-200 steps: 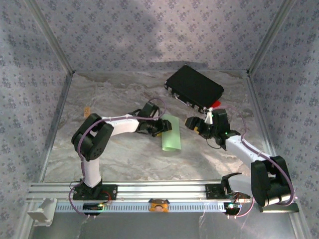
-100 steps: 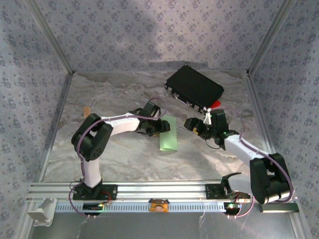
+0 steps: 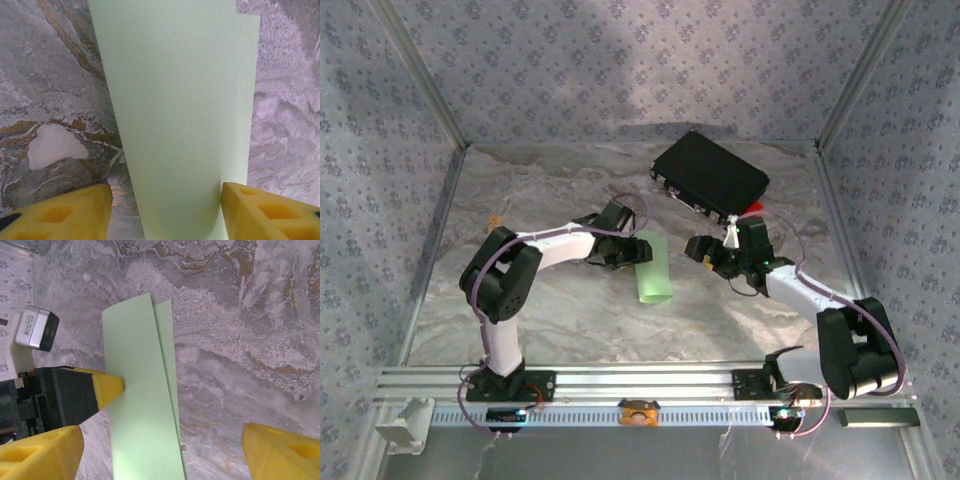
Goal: Fold a paper plane with a square sheet of paper (pick it up from the middle)
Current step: First fold the square sheet of paper in half at the center of the table.
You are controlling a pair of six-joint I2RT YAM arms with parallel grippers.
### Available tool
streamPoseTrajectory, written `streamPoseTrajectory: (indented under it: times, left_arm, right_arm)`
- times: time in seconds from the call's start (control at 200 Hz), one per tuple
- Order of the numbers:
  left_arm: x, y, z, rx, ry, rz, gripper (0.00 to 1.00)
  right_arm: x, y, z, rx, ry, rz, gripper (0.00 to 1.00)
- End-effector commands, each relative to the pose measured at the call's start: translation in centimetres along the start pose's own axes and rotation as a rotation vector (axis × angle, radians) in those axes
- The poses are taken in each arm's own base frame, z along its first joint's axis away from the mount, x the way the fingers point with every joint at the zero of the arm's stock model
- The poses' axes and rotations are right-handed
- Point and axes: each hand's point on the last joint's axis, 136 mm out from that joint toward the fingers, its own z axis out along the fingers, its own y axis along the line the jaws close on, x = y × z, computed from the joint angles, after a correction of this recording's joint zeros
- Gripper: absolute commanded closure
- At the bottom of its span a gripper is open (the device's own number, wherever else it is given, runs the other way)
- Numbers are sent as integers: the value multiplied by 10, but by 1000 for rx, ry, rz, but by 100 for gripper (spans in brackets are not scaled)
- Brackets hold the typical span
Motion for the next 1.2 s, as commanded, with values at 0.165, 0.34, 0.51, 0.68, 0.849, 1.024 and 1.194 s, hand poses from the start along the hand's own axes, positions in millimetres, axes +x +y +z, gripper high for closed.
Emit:
streamPoseTrajectory:
  times: [0.165,0.34,0.51,0.68,0.849,1.024,1.194]
  left_arm:
    - [15,3,11,-1,122,81,39]
    - [16,9,17,-40,142,106,39]
    - [21,11,23,-84,185,167,38]
    - [20,19,29,-147,181,146,38]
    - [17,19,30,-153,173,146,37]
    - [18,26,33,-204,193,186,35]
    - [19,30,37,-222,198,183,35]
  right_arm:
    - [0,2,2,14,15,-1,15]
    - [0,3,4,6,26,-7,16]
    - [6,4,13,-10,64,2,20]
    - [14,6,27,-25,120,3,27]
    - [17,4,33,-13,132,10,29]
    - [17,1,33,3,130,11,29]
    - [19,4,37,-16,146,12,34]
